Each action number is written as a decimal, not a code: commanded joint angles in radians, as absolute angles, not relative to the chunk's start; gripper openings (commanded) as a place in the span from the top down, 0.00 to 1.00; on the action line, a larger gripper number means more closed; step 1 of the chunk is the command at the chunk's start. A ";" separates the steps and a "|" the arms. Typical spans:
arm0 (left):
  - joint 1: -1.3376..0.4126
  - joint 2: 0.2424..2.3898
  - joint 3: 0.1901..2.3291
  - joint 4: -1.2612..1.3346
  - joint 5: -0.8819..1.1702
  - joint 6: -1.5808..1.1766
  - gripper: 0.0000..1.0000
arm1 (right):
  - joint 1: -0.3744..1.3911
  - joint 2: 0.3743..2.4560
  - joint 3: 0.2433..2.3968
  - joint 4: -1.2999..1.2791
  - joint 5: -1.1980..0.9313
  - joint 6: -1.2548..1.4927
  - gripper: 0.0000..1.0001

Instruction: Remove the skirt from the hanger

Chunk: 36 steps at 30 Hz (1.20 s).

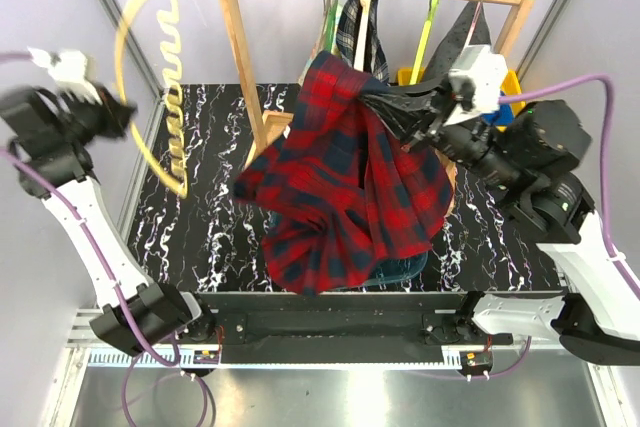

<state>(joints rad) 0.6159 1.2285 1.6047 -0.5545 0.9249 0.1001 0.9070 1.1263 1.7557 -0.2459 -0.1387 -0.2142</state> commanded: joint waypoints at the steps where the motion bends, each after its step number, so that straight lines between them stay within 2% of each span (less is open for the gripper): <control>1: 0.618 1.190 1.407 -0.948 0.507 0.523 1.00 | 0.905 1.115 1.761 -0.221 -0.086 -0.284 1.00; 10: 0.569 1.187 1.158 -1.032 0.247 0.577 1.00 | 0.905 1.132 1.793 -0.233 -0.046 -0.339 1.00; 18: 0.554 1.192 0.951 -1.040 0.192 0.568 0.99 | 0.905 1.123 1.725 -0.337 -0.032 -0.351 1.00; 19: 0.554 1.193 0.945 -1.031 0.190 0.561 0.95 | 0.905 1.114 1.704 -0.357 -0.029 -0.353 1.00; 20: 0.555 1.195 0.946 -1.011 0.192 0.558 0.85 | 0.905 1.109 1.685 -0.368 -0.025 -0.353 1.00; 21: 0.554 1.198 0.950 -1.005 0.190 0.549 0.63 | 0.905 1.103 1.646 -0.382 -0.023 -0.339 1.00; 24: 0.554 1.203 1.000 -0.997 0.196 0.534 0.34 | 0.907 1.078 1.570 -0.420 -0.038 -0.309 1.00; 25: 0.554 1.200 1.021 -0.999 0.199 0.528 0.17 | 0.905 1.066 1.548 -0.432 -0.040 -0.302 1.00; 27: 0.554 1.200 1.098 -1.005 0.224 0.517 0.02 | 0.905 1.051 1.488 -0.439 -0.035 -0.284 1.00; 36: 0.534 1.275 1.498 -1.089 0.356 0.405 0.01 | 0.905 1.081 1.327 -0.437 -0.133 -0.244 1.00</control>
<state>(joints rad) 0.5476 1.2423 1.3285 -1.0508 0.2565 0.4725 0.9070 1.0782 1.3670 -0.4786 -0.0586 -0.2821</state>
